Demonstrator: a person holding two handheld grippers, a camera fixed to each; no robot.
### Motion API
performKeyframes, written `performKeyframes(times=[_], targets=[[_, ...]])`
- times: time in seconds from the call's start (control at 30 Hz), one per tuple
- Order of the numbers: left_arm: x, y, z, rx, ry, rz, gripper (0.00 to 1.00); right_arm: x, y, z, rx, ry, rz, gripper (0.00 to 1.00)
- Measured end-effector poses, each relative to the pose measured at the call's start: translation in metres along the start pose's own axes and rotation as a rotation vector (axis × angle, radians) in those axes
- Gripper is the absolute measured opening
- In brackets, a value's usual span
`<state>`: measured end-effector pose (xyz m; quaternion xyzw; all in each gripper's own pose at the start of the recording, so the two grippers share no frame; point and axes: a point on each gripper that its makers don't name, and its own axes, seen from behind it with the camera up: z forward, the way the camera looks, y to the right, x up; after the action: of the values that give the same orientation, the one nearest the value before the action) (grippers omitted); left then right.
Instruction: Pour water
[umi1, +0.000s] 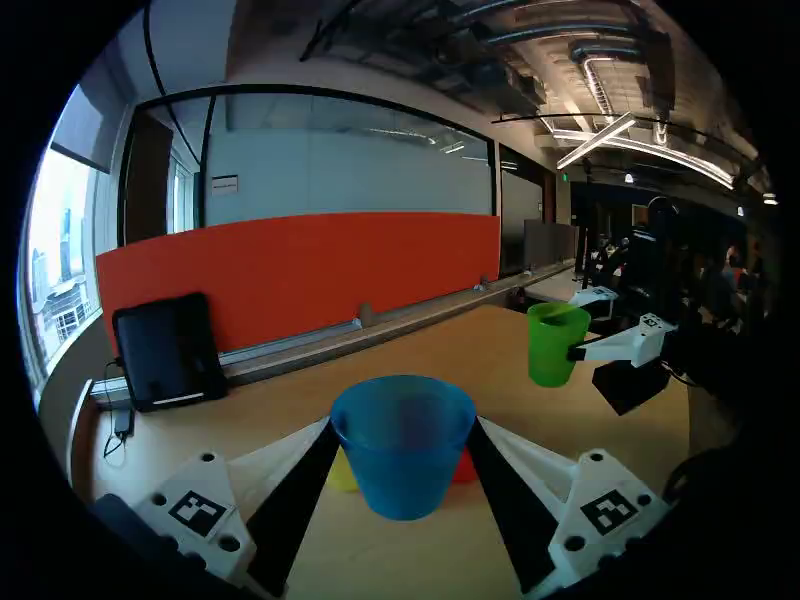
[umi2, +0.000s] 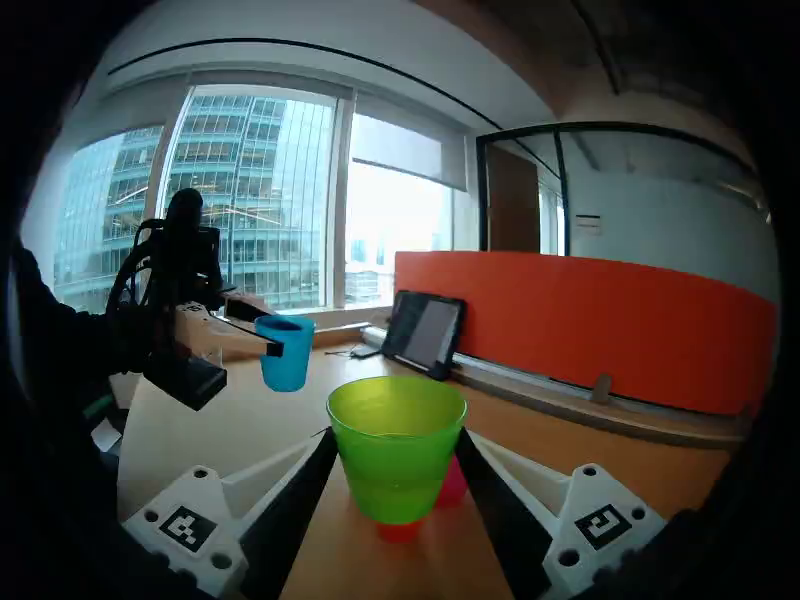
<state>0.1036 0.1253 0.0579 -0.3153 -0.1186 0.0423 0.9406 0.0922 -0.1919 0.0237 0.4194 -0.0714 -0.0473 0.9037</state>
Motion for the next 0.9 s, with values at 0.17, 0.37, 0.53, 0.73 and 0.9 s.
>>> performKeyframes(times=[0.17,0.37,0.53,0.73,0.9], targets=[[-0.02,0.001,0.006,-0.005,-0.047,-0.001,0.87,-0.011,0.003,-0.002,0.003,-0.033,0.007,0.88],[-0.039,0.0,0.011,-0.007,-0.095,0.006,0.87,-0.025,0.005,-0.003,0.005,-0.079,0.001,0.88],[-0.053,0.0,0.016,-0.013,-0.127,0.006,0.87,-0.033,0.008,-0.004,0.008,-0.109,-0.002,0.88],[-0.067,0.001,0.02,-0.022,-0.167,0.013,0.87,-0.047,0.01,-0.005,0.014,-0.157,-0.001,0.88],[-0.08,0.002,0.024,-0.029,-0.208,0.02,0.87,-0.06,0.012,-0.006,0.025,-0.202,0.004,0.88]])
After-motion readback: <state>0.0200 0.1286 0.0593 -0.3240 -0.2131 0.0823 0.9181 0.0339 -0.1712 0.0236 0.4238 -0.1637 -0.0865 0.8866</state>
